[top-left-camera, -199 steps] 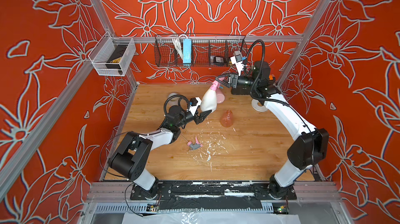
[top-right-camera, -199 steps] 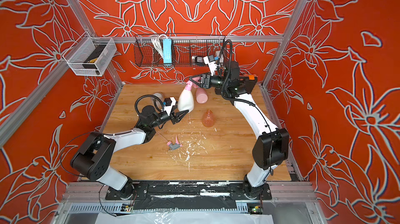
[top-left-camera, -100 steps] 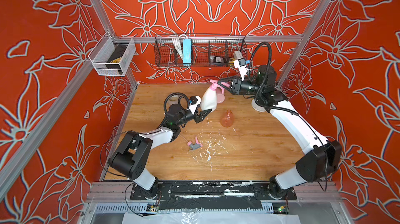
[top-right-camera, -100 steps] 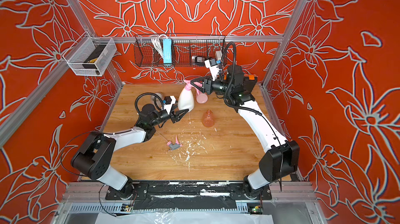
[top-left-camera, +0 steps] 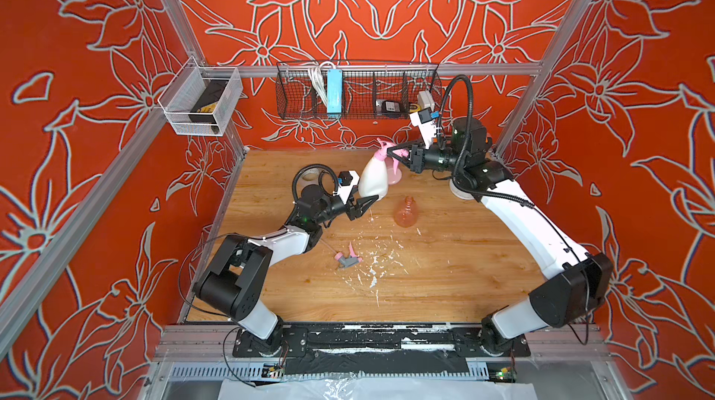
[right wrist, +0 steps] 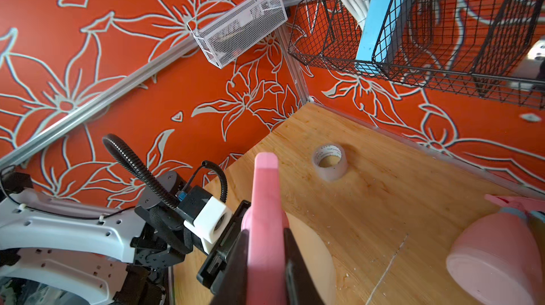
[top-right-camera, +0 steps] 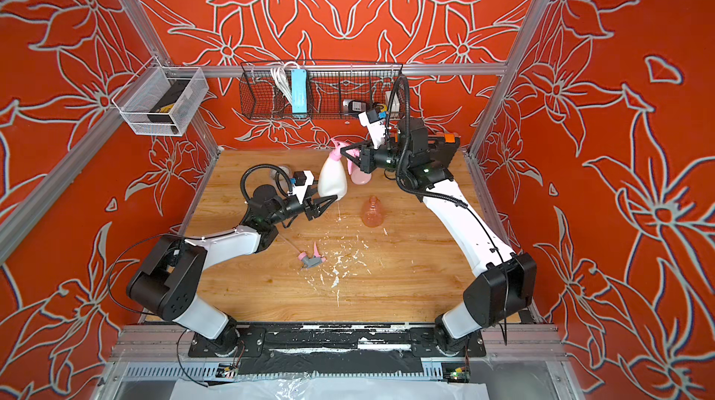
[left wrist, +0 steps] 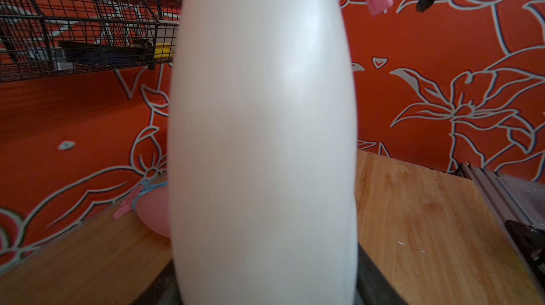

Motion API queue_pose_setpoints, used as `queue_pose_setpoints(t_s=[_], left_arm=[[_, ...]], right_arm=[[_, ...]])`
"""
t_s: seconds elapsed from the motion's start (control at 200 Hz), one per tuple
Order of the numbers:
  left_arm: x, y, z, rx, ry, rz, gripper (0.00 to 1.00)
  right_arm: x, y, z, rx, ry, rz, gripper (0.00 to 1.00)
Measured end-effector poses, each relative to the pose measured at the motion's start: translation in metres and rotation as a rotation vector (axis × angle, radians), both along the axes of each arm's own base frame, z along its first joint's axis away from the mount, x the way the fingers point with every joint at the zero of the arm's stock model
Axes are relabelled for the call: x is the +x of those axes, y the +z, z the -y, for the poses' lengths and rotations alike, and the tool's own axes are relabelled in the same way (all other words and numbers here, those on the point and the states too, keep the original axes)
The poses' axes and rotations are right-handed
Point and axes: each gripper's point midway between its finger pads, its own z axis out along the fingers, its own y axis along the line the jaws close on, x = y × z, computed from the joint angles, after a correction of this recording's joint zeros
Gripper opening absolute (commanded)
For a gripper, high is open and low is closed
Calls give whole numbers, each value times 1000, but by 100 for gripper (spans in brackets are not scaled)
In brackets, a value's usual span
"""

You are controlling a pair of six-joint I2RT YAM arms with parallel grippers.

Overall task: Attach spray nozzles to spray bottles
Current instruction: Insert the spray nozzle into the spray bottle.

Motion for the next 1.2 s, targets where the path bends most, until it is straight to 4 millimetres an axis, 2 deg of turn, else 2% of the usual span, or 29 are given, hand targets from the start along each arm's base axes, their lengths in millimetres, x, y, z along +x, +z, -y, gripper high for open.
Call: queue_pose_setpoints(t_s=[0.185, 0.325, 0.636, 0.921, 1.201], left_arm=[[8, 9, 5, 15, 37, 67, 52], [15, 11, 3, 33, 94, 112, 52], [23, -1, -6, 89, 196, 152, 51], [23, -12, -9, 95, 242, 147, 51], [34, -26, -5, 102, 369, 122, 51]], right_arm=[[-3, 15, 1, -95, -35, 19, 0], [-2, 17, -2, -194, -61, 34, 0], [1, 1, -9, -375, -79, 34, 0], [2, -12, -14, -441, -84, 27, 0], [12, -25, -20, -516, -232, -27, 0]])
